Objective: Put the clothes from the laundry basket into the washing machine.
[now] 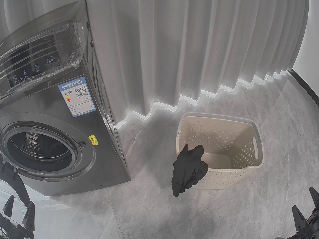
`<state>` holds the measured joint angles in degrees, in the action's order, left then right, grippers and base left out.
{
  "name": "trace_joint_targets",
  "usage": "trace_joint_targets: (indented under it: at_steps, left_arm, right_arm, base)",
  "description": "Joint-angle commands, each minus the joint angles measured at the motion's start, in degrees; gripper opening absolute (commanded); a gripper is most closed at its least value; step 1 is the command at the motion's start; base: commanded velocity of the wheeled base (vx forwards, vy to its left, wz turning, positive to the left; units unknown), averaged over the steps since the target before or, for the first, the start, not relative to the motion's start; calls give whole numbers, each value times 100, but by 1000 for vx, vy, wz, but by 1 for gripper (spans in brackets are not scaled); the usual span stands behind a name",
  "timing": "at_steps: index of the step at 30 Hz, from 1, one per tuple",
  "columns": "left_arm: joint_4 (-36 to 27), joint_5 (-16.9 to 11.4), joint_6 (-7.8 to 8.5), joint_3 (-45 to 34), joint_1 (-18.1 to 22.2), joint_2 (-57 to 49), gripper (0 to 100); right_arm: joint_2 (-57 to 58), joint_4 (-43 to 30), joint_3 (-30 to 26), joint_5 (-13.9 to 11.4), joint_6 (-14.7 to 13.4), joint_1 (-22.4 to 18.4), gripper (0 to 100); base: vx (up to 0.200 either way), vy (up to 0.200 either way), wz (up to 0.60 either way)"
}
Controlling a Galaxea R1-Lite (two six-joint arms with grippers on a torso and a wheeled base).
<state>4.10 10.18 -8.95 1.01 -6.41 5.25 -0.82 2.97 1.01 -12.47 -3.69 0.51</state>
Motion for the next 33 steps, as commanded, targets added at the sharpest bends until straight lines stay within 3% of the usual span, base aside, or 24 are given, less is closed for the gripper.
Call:
trace_joint_targets:
  at_steps: [1, 5, 19, 28, 30, 33]
  left_arm:
    - [3, 2, -2, -101, 0, 20, 100]
    - [3, 2, -2, -101, 0, 20, 100]
    - [3, 2, 33, -101, 0, 20, 100]
    - [3, 2, 33, -101, 0, 20, 100]
    - [3, 2, 25, -101, 0, 20, 100]
    - [3, 2, 33, -101, 0, 20, 100]
  right_arm:
    - [-24, 10, -75, -98, -17, 10, 100]
    - [-24, 10, -75, -203, -26, 10, 100]
    - [-24, 19, -75, -203, -105, 10, 100]
    - [-15, 28, -84, -168, 352, -7, 100]
    - [20, 72, 119, -212, 378, -25, 100]
    - [-217, -7, 936, -238, 238, 19, 100]
  base:
    - [0, 0, -600]
    - [0, 0, -600]
    - [0, 0, 0]
    - [0, 0, 0]
    - [0, 0, 0]
    - [0, 0, 0]
